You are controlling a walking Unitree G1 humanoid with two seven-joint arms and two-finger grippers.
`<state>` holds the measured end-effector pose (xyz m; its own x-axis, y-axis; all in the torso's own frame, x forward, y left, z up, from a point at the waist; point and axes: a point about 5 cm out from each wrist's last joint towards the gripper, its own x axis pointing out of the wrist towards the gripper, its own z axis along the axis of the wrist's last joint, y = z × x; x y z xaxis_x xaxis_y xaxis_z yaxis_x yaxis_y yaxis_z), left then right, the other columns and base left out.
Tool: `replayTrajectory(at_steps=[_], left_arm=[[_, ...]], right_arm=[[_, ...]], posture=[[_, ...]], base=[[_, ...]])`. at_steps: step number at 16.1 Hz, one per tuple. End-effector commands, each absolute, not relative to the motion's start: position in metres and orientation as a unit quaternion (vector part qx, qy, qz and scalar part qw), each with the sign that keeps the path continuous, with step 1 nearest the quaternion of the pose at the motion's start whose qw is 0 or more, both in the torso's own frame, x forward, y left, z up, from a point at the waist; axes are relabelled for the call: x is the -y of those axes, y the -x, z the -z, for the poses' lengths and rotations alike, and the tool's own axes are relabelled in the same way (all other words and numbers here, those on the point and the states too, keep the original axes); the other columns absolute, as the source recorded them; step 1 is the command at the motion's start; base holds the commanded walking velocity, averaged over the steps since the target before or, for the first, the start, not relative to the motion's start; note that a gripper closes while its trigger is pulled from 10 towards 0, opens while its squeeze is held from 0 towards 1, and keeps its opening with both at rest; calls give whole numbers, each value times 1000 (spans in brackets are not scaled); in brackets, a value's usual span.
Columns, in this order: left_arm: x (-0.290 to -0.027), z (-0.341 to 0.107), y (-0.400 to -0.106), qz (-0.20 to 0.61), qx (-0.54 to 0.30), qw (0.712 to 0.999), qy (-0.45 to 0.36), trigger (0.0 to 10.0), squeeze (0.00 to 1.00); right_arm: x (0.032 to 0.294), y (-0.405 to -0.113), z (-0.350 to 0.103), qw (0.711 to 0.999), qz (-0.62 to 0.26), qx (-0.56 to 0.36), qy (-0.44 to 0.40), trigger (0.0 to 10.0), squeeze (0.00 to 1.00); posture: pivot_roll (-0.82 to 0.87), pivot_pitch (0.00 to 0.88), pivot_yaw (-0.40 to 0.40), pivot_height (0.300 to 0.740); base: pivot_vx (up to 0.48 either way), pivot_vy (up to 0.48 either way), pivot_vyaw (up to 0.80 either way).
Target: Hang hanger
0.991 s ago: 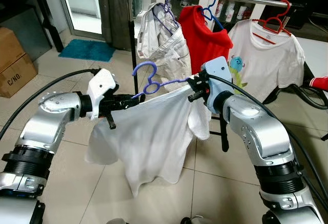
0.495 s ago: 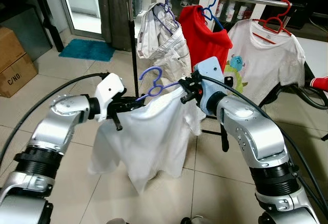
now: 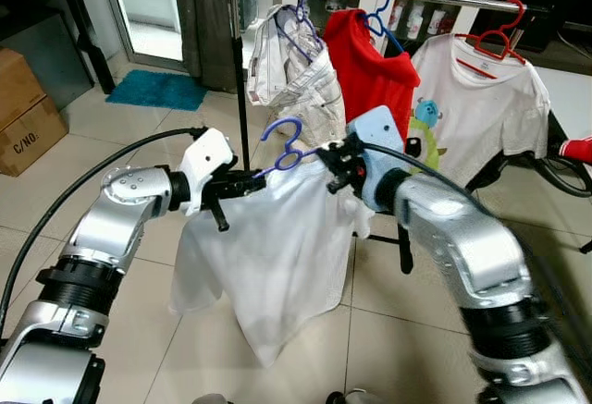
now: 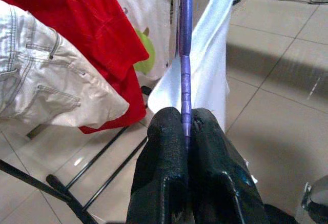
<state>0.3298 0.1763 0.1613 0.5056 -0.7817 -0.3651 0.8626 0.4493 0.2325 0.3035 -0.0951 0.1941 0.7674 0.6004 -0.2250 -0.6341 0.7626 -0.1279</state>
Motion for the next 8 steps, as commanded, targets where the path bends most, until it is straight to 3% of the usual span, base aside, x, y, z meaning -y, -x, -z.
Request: replayTrajectory(at_steps=[1, 5, 8], left_arm=[[-180, -172, -331, 490, -84, 843, -207, 0, 0], [-186, -175, -327, 512, -80, 830, -208, 0, 0], [-186, -178, -312, 584, -73, 784, -199, 0, 0]], right_arm=[[105, -300, -210, 924, -363, -45, 108, 10000, 1000], [129, -285, -226, 875, -454, -13, 168, 10000, 1000], [132, -286, -228, 857, -482, -6, 185, 10000, 1000]], posture=[[-48, 0, -24, 740], [-47, 0, -25, 740], [-49, 0, -25, 740]], base=[[0, 0, 0], [0, 0, 0], [0, 0, 0]])
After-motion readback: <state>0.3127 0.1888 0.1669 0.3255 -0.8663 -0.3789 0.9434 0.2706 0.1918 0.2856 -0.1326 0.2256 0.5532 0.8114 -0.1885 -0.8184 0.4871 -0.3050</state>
